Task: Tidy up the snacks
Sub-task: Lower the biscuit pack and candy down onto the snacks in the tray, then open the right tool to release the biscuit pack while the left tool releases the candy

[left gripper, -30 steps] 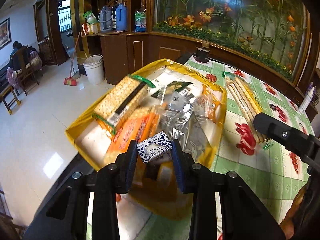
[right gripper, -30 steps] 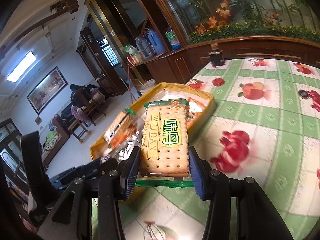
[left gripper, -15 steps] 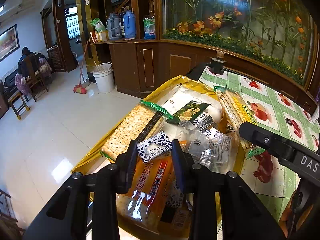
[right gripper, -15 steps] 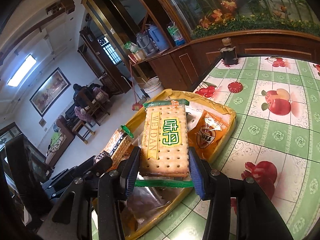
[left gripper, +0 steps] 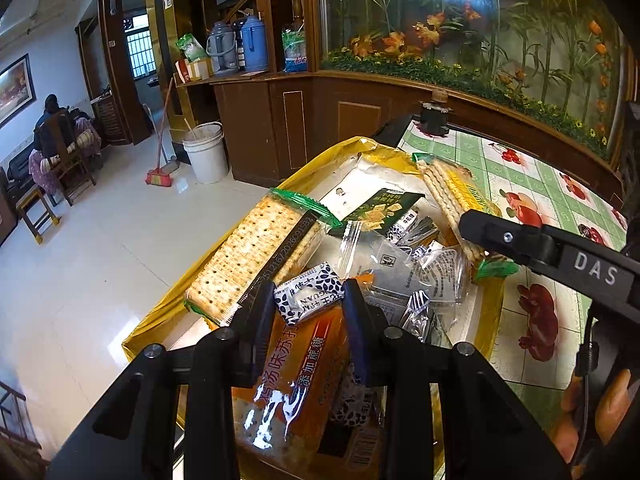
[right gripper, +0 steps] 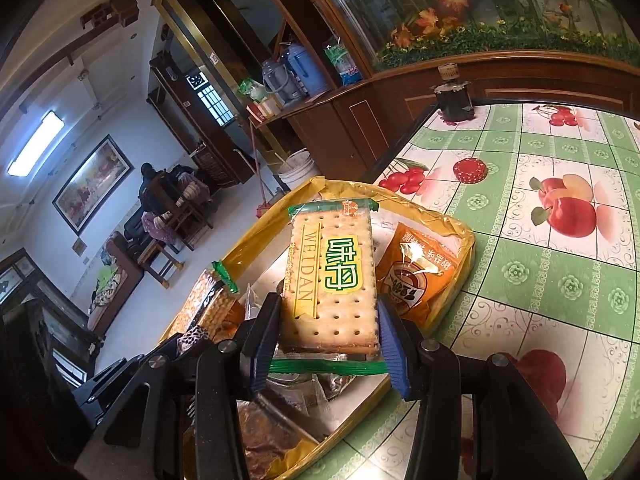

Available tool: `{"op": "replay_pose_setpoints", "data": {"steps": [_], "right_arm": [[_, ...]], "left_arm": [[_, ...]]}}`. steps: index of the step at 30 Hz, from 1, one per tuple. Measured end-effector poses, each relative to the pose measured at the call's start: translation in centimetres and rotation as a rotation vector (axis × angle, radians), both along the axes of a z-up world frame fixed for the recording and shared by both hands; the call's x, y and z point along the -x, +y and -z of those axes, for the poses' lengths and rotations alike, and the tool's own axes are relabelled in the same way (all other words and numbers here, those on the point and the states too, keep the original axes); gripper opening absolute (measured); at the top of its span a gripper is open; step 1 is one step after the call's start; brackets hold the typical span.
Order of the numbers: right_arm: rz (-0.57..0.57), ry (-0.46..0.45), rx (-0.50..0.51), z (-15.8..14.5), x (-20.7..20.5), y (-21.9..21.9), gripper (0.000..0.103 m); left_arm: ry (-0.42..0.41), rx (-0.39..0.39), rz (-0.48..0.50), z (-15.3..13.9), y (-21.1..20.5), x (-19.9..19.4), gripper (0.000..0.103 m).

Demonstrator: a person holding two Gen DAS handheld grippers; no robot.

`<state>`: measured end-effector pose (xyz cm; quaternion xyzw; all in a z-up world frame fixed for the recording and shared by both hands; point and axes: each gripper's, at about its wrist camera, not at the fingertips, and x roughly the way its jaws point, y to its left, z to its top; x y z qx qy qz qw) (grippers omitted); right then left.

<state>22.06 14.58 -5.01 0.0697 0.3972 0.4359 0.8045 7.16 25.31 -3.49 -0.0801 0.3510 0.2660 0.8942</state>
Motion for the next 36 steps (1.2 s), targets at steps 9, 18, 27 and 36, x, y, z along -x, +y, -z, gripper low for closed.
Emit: {"op": "replay_pose_setpoints", "data": {"steps": [9,18,27,36], "right_arm": [[-0.022,-0.026,0.061,0.4,-0.3,2.2,0.050],[0.002,-0.040,0.046,-0.1,0.2,1.1,0.058],[0.002,-0.071,0.031,-1.4,1.3,-0.1,0.061],[0.022,-0.078,0.026,-2.0,2.9,-3.0,0.062]], "left_arm": [[0.015,0.013,0.012,0.4,-0.2,-0.5,0.032],[0.024,0.041,0.020,0.4,0.0,-0.6,0.032],[0.018,0.026,0.029,0.0,-0.5,0.0,0.032],[-0.011,0.006,0.025,-0.8,-1.2,1.0,0.057]]}}
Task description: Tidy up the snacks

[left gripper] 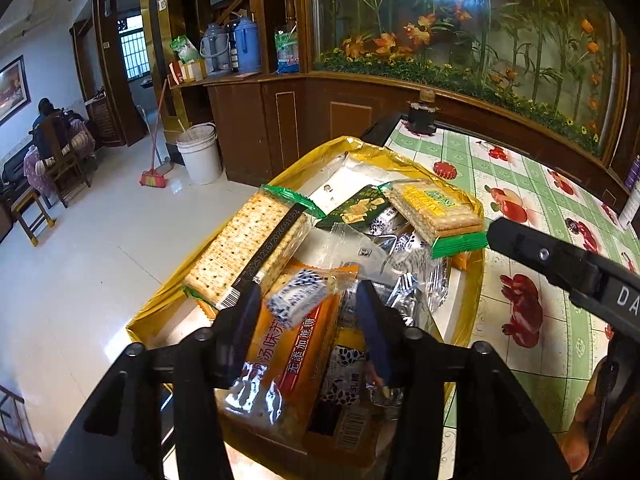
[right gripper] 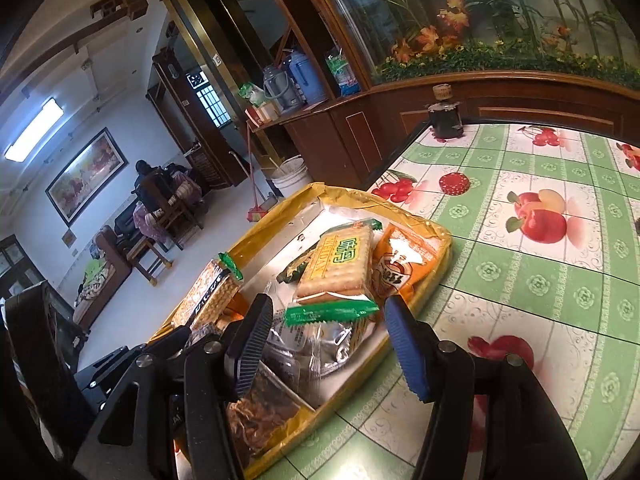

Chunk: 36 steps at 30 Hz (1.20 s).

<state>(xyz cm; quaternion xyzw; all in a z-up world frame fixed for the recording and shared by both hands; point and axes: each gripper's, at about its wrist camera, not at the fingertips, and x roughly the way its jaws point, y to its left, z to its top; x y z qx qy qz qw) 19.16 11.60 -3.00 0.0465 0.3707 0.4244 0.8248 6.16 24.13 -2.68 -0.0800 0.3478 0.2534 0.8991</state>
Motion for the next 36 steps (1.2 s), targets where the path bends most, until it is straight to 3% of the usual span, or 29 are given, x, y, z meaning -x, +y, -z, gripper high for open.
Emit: {"op": "replay_pose_setpoints", "data": {"steps": [3,5,24,36], "right_arm": [[0.004,-0.004,0.002,-0.2,0.6,-1.0,0.062],[0.006,-0.010,0.003,-0.4,1.1,-1.6,0.062],[0.032,-0.084,-0.003,-2.3,6.2,-7.7,0.064],[-0.005,-0.157,0.062,-2.5,10.2,-10.7,0.069]], "left_arm": [[-0.017,-0.021,-0.006,-0.5,-0.4,0.5,0.072],[-0.029,-0.032,-0.007,-0.8,-0.8,0.8,0.074],[-0.121,-0.054,0.051,-3.3,-5.0,4.4,0.077],[-0.141,-0.054,0.090,-4.4,-7.5,7.0,0.082]]}}
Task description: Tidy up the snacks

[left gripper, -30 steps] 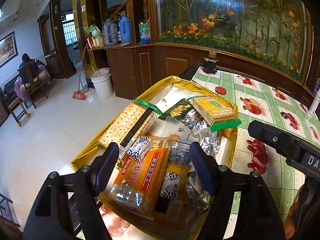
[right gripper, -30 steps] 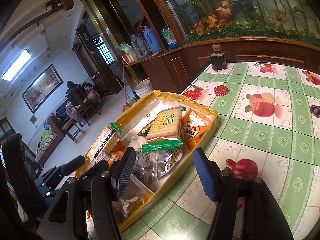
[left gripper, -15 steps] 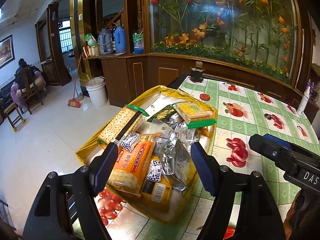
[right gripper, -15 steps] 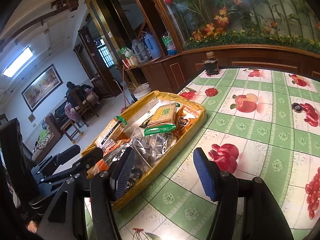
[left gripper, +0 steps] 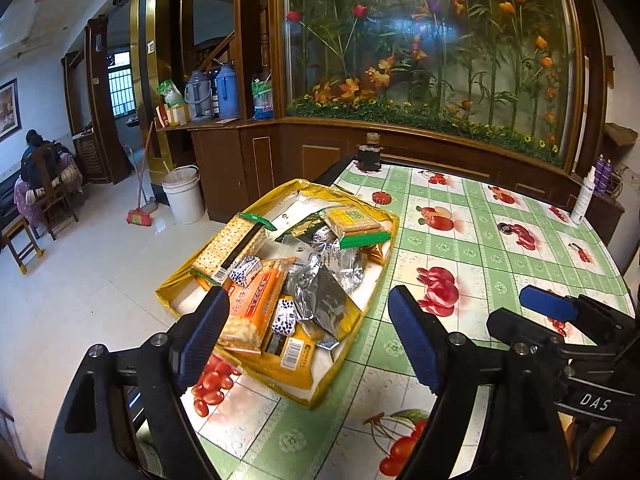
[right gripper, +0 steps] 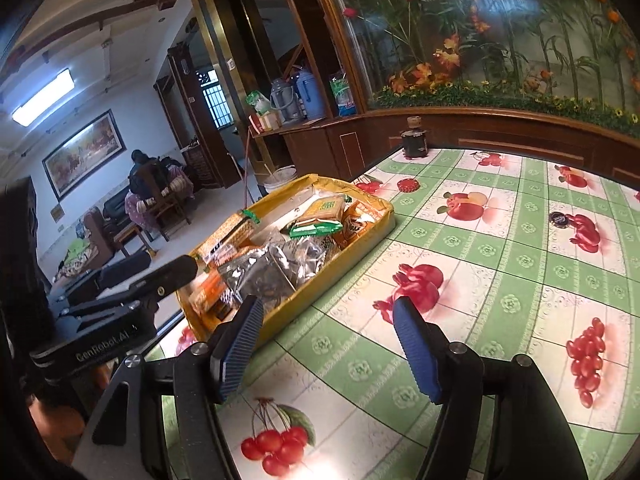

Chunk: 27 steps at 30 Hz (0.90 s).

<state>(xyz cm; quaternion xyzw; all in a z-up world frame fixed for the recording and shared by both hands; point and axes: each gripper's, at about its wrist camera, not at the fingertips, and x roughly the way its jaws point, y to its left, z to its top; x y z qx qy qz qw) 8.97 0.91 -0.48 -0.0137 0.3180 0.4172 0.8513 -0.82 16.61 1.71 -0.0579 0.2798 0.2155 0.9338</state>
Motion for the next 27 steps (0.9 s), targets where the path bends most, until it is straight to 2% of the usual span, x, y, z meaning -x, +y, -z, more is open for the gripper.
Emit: {"op": "replay_pose_setpoints", "data": {"steps": [12,27], "right_arm": [[-0.040,-0.073,0.090,0.2,2.7,-2.1,0.081],[-0.078,-0.110,0.150,0.4,4.3,-2.2,0.084]], "left_arm": [[0.056,0.024,0.067,0.9,-2.4,2.3,0.085],[0.085,-0.002,0.086,1.0,-3.3,4.5,0.085]]}}
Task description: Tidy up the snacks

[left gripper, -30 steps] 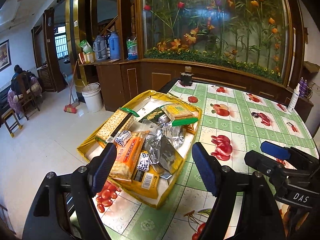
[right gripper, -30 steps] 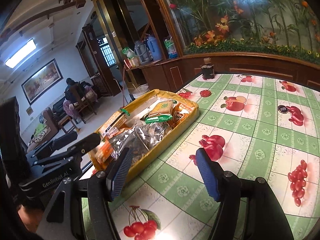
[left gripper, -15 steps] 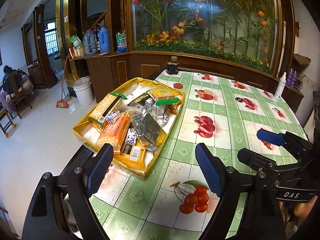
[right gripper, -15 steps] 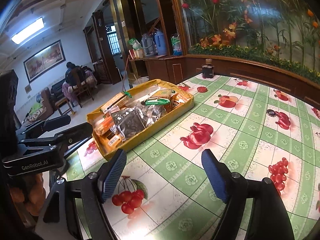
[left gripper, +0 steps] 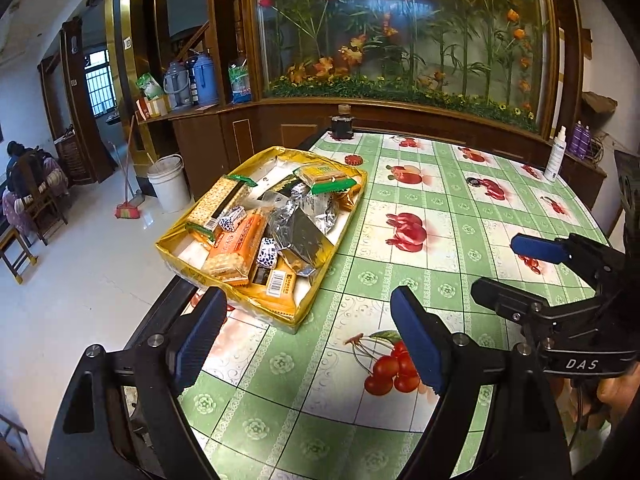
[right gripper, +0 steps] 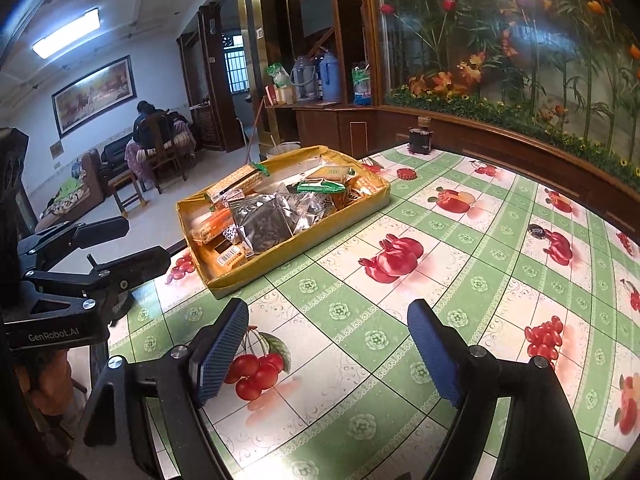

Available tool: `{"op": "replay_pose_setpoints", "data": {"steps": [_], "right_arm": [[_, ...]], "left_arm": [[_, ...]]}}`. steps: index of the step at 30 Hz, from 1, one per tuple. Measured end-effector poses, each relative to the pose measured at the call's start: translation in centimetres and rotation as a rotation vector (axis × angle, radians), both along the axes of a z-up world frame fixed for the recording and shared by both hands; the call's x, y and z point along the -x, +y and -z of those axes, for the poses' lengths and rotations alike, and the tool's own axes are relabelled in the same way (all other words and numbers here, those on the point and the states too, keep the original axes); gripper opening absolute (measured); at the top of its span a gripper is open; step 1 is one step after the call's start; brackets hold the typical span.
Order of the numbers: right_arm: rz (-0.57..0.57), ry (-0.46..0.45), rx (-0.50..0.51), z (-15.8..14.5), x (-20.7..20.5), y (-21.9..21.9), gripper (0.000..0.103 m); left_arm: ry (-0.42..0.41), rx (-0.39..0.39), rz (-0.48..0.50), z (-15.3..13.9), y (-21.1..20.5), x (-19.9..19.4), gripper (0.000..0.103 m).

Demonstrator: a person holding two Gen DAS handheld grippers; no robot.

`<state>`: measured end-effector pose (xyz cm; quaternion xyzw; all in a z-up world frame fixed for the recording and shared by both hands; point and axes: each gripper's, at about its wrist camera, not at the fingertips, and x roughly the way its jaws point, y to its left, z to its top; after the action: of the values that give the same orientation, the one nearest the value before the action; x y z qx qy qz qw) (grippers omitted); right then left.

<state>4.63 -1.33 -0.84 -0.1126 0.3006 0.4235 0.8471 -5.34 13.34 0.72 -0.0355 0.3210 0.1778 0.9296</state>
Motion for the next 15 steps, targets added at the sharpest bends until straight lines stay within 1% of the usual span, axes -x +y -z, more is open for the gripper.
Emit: {"op": "replay_pose_setpoints", "data": {"steps": [5,15], "right_arm": [[-0.010,-0.008,0.010,-0.2,0.4,0.3,0.084],[-0.038,-0.019,0.031,-0.5,0.8,0.9,0.084]], "left_arm": [[0.006,-0.009,0.002,0.1,-0.2,0.6,0.085],[-0.002,-0.002,0.023,-0.3,-0.4,1.6,0.085]]}}
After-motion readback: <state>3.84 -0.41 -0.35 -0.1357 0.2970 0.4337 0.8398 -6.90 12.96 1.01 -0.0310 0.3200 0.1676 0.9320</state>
